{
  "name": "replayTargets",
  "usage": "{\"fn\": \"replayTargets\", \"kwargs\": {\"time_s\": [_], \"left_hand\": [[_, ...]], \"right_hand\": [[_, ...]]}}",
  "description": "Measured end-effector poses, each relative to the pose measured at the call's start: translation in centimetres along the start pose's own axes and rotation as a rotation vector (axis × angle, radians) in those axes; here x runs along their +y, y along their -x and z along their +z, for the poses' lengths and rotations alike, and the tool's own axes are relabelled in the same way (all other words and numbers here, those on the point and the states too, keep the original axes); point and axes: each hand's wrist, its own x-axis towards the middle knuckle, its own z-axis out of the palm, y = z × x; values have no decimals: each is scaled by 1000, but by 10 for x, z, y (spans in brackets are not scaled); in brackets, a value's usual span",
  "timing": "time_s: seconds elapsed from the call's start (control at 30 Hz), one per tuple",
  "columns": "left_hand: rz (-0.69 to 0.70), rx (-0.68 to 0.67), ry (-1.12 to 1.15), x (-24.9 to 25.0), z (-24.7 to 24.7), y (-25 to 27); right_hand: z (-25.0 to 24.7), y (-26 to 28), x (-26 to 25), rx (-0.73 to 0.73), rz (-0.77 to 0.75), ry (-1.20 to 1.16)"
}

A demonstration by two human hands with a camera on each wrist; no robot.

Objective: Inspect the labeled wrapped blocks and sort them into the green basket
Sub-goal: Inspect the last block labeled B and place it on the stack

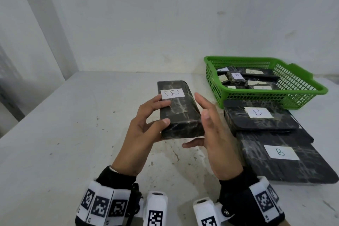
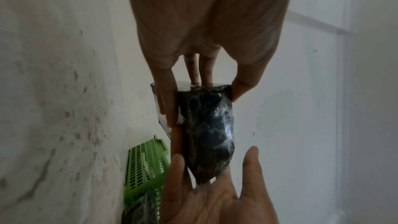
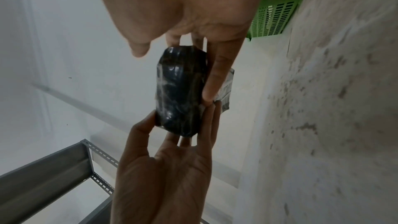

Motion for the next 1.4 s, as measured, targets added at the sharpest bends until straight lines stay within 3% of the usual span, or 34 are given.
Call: {"fn": "replayTargets", "kwargs": {"time_s": [0.2, 0.47, 0.7, 1.13, 1.4], "left_hand": [[13, -57, -85, -4, -3, 1], [-90, 2, 57, -3, -4, -2], [19, 39, -35, -3, -7, -3], [69, -109, -145, 0, -1, 1], [59, -166, -55, 10, 4, 4]], "right_hand": [[-7, -7, 6, 25, 178, -40], [-11, -9, 8, 13, 168, -152], [-13, -11, 8, 19, 128, -21], [-7, -8, 1, -25, 102, -122], [-9, -9, 10, 91, 107, -151]]}}
